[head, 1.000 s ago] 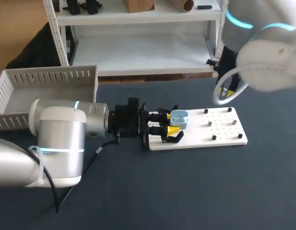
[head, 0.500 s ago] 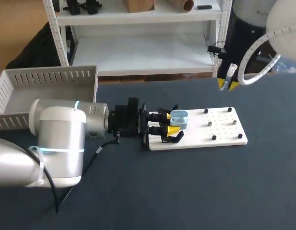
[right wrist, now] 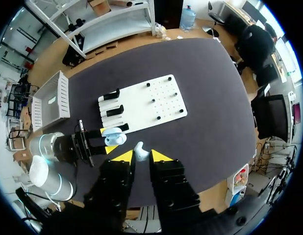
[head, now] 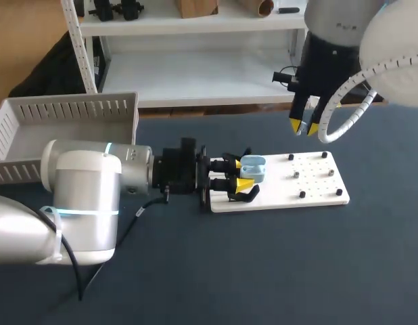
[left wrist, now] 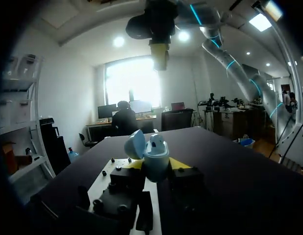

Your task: Pick up each earbud case from the left stands, insert the matching earbuds, close the lid, and place the case in the box.

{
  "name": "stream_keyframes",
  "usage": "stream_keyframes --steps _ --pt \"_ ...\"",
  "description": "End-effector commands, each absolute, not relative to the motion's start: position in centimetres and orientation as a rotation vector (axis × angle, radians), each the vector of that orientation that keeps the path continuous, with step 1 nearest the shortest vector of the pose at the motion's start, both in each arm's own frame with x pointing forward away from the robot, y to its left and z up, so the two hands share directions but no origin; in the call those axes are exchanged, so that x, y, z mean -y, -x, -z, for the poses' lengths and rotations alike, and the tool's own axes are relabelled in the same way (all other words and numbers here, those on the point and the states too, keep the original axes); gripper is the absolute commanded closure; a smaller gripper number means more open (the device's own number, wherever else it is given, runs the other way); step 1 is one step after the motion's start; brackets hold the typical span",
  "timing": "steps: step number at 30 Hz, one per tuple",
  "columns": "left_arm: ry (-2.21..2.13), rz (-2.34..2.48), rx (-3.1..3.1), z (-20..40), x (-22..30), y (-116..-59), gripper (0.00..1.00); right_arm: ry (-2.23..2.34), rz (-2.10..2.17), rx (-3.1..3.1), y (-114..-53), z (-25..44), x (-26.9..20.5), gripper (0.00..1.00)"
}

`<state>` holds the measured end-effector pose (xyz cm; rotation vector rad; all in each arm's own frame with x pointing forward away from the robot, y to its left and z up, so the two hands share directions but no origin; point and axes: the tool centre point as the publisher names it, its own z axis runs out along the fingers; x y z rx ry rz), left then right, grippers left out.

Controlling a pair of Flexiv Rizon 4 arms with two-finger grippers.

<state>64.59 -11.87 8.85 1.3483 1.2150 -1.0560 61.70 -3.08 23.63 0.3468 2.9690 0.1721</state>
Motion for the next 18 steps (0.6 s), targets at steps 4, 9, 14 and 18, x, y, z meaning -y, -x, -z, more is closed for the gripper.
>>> stream_keyframes --steps 4,9,14,18 --pt "-1.344 1.054 -1.212 -8.7 11.9 -64.6 1.0 -0.296 -0.187 -2.959 -61.1 -23.6 2.0 1.0" --pt "-1.344 1.054 -1.212 -8.7 11.9 -64.6 1.0 -0.185 -0.217 -2.954 -60.7 -24.0 -0.3 1.0" --pt "-1.344 1.054 -1.212 -8.7 11.9 -64.6 1.0 -0.088 -0.233 -2.961 -60.2 -23.7 -1.8 1.0" --pt "-1.344 1.054 -1.212 -8.7 11.9 -64.6 1.0 0.005 -0.222 -2.992 -59.6 -22.9 -3.0 1.0"
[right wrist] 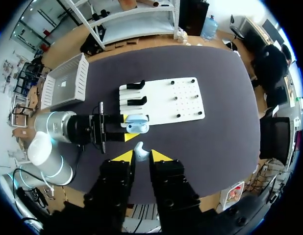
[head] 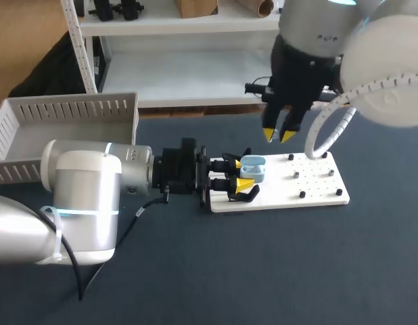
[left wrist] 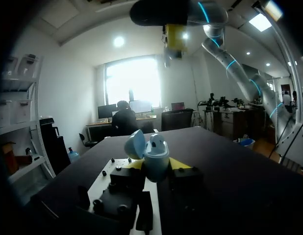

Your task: Pick up each earbud case from the left stands, insert the matching earbuds, close the lid, and place the case in the box.

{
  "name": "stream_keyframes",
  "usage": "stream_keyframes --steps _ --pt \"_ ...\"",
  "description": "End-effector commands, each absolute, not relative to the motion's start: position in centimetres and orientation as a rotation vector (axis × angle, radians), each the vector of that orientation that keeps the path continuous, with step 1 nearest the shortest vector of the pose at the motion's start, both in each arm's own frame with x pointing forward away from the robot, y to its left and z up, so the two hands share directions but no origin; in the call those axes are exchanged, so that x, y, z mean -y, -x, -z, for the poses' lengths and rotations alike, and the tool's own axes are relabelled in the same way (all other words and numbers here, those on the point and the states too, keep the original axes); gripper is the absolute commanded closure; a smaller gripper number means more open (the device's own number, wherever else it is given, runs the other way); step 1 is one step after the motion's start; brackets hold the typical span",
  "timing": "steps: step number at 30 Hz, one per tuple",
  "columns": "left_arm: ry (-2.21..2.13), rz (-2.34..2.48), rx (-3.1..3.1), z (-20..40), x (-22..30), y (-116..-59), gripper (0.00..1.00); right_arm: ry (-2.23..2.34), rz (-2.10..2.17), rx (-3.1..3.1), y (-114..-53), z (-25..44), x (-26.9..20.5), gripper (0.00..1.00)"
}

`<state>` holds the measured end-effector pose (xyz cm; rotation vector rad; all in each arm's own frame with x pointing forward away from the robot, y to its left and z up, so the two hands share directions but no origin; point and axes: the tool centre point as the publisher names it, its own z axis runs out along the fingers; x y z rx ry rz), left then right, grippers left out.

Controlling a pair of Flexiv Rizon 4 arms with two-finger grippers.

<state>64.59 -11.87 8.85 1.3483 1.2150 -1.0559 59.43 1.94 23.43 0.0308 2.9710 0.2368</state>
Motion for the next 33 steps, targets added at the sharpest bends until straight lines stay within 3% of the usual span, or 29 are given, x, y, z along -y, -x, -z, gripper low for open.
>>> stream_keyframes --steps 1,33 --pt "-1.344 1.054 -1.212 -8.74 11.91 -64.58 1.0 0.014 -0.216 -2.997 -59.52 -22.74 -3.19 1.0" --pt "-1.344 1.054 -1.212 -8.74 11.91 -64.58 1.0 0.004 -0.183 -3.035 -59.52 -21.99 -3.69 1.0"
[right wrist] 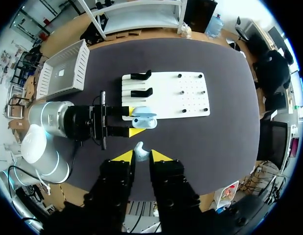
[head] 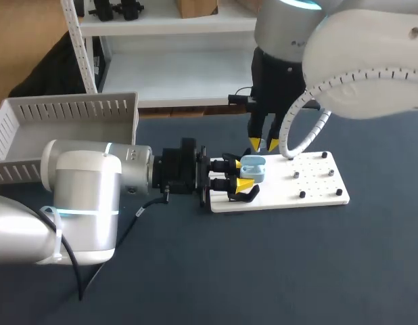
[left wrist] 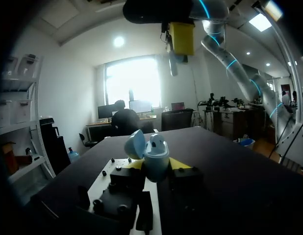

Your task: Pick up each earbud case from the left stands, insert the matching earbuds, close the lid, and place the case in the box.

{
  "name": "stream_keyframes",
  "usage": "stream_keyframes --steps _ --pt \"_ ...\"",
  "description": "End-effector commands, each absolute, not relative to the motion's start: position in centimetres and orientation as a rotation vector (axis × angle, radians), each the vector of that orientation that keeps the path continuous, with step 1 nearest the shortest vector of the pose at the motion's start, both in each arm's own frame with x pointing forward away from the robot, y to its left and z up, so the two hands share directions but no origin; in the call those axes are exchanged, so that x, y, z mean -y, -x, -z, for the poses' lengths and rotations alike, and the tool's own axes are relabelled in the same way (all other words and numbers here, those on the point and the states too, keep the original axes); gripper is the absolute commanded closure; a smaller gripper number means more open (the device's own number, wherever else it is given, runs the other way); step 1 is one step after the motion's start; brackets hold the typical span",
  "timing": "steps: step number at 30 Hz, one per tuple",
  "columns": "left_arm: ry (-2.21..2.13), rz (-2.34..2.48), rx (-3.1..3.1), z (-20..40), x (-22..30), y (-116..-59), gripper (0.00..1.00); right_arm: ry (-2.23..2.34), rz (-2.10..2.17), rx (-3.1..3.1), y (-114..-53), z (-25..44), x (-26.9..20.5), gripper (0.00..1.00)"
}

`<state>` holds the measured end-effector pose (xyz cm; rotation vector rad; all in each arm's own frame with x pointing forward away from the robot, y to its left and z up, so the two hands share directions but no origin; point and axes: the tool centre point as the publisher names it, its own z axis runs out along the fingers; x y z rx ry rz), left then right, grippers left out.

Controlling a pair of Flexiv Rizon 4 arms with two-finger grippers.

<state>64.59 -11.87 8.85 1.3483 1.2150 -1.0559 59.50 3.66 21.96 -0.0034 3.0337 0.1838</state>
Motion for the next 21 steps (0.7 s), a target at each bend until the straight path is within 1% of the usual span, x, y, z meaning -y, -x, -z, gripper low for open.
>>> stream_keyframes --steps 1,11,21 --pt "-1.344 1.054 -1.212 -8.7 11.9 -64.6 1.0 0.004 -0.183 -3.035 -59.5 -22.0 -3.7 1.0" --pt "-1.344 1.054 -1.212 -8.7 11.9 -64.6 1.0 0.006 -0.184 -3.034 -59.5 -22.0 -3.7 1.0" --pt "-1.344 1.054 -1.212 -8.7 11.9 -64.6 1.0 0.022 -0.149 -3.017 -59.5 -21.3 -5.3 1.0"
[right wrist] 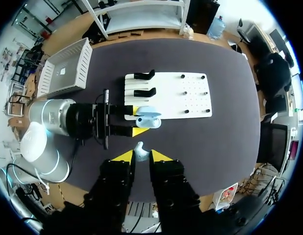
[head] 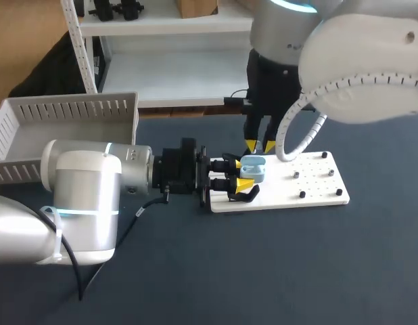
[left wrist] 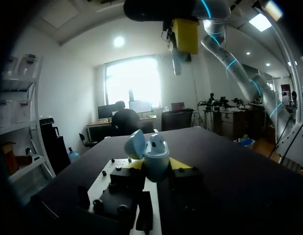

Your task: Pick up each earbud case from the left stands, insert the matching earbuds, close the lid, and place the case in the box.

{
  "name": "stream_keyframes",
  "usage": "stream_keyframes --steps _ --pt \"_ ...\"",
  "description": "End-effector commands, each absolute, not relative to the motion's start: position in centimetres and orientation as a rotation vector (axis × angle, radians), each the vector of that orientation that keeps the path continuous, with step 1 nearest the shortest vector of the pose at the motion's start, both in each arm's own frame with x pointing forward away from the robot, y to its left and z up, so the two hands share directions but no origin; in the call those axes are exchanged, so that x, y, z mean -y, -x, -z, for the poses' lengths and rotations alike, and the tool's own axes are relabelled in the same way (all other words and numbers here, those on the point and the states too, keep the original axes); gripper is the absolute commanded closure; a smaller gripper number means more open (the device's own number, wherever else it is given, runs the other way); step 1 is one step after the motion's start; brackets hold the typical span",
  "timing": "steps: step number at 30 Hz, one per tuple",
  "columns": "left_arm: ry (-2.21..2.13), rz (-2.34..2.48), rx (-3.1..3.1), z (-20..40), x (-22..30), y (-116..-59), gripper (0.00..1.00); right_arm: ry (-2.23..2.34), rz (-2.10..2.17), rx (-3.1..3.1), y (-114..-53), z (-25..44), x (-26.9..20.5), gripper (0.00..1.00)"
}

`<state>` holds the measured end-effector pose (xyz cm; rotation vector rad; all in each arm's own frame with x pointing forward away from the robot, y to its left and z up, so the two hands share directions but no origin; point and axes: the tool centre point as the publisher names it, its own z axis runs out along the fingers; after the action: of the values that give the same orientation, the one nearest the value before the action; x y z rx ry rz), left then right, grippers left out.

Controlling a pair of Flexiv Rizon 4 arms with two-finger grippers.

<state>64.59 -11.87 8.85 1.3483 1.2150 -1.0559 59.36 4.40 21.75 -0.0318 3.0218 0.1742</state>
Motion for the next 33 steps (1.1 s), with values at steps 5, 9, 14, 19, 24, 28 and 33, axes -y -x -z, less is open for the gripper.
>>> stream_keyframes --steps 5,9,14,19,24,28,33 --pt "-1.344 1.054 -1.212 -8.7 11.9 -64.6 1.0 -0.008 -0.149 -3.015 -60.2 -20.4 -5.7 1.0" --pt "-1.344 1.054 -1.212 -8.7 11.9 -64.6 1.0 -0.012 -0.125 -3.011 -60.6 -19.9 -6.0 1.0" --pt "-1.344 1.054 -1.212 -8.7 11.9 -64.6 1.0 -0.023 -0.124 -3.009 -61.2 -19.4 -6.2 1.0" --pt "-1.344 1.054 -1.212 -8.7 11.9 -64.6 1.0 0.021 -0.154 -3.001 -61.6 -18.7 -6.2 1.0" --pt "-1.344 1.054 -1.212 -8.7 11.9 -64.6 1.0 0.069 -0.168 -3.007 -61.5 -18.1 -6.3 1.0" --pt "-1.344 1.054 -1.212 -8.7 11.9 -64.6 1.0 0.178 -0.156 -3.007 -61.6 -17.9 -6.6 1.0" --pt "-1.344 1.054 -1.212 -8.7 11.9 -64.6 1.0 0.275 -0.127 -3.005 -61.8 -17.6 -6.9 1.0"
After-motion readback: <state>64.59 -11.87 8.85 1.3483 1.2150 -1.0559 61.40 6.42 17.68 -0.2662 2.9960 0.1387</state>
